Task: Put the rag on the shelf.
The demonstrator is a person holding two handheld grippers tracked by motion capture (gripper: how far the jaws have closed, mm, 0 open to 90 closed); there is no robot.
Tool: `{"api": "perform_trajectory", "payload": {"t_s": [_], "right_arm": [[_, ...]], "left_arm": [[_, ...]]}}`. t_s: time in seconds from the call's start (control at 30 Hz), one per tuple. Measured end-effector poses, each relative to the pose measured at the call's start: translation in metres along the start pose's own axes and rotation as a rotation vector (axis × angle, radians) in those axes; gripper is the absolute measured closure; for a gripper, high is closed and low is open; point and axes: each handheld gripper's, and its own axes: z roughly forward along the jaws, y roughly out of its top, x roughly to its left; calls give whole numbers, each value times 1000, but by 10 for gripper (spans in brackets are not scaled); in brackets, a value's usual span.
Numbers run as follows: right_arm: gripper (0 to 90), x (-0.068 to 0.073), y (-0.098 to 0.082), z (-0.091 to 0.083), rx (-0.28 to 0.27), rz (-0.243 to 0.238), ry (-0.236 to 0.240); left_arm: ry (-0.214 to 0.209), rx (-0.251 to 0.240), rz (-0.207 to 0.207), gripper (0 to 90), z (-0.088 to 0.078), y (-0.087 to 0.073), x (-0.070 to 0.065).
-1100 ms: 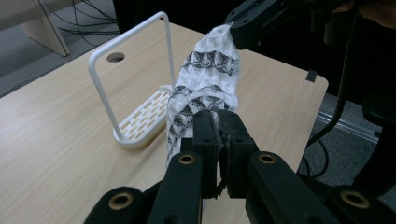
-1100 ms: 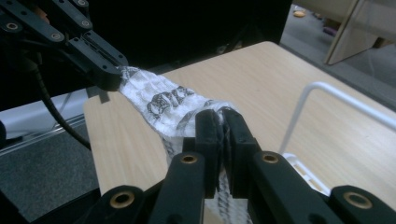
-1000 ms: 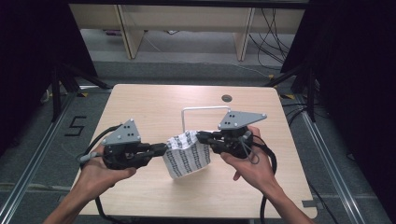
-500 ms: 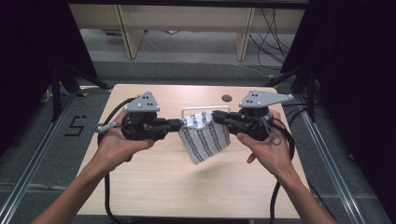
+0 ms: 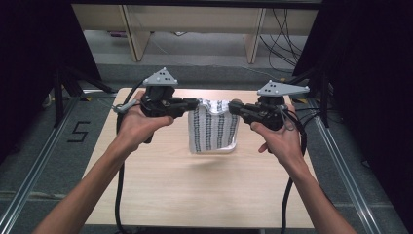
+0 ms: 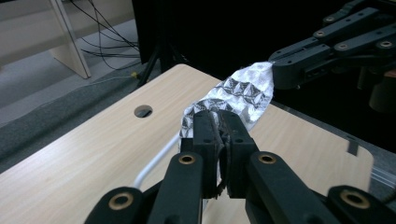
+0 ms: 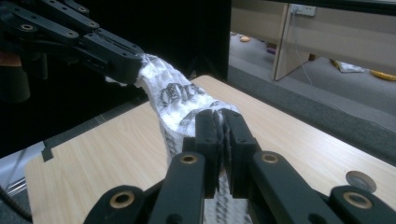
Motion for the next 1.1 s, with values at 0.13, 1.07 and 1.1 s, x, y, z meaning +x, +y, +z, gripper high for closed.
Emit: {"api": "perform_trajectory", "payload": {"t_s": [0.13, 1.07, 1.1], "right_arm": [[864, -9, 6, 6, 1, 6, -11], [848, -97, 17, 88, 65, 211, -105], [846, -103, 14, 95, 68, 240, -115]], "left_arm": [[12, -8, -20, 856, 8, 5, 6], [123, 1, -229, 847, 101, 23, 80], [123, 8, -250, 846, 109, 20, 85]]}}
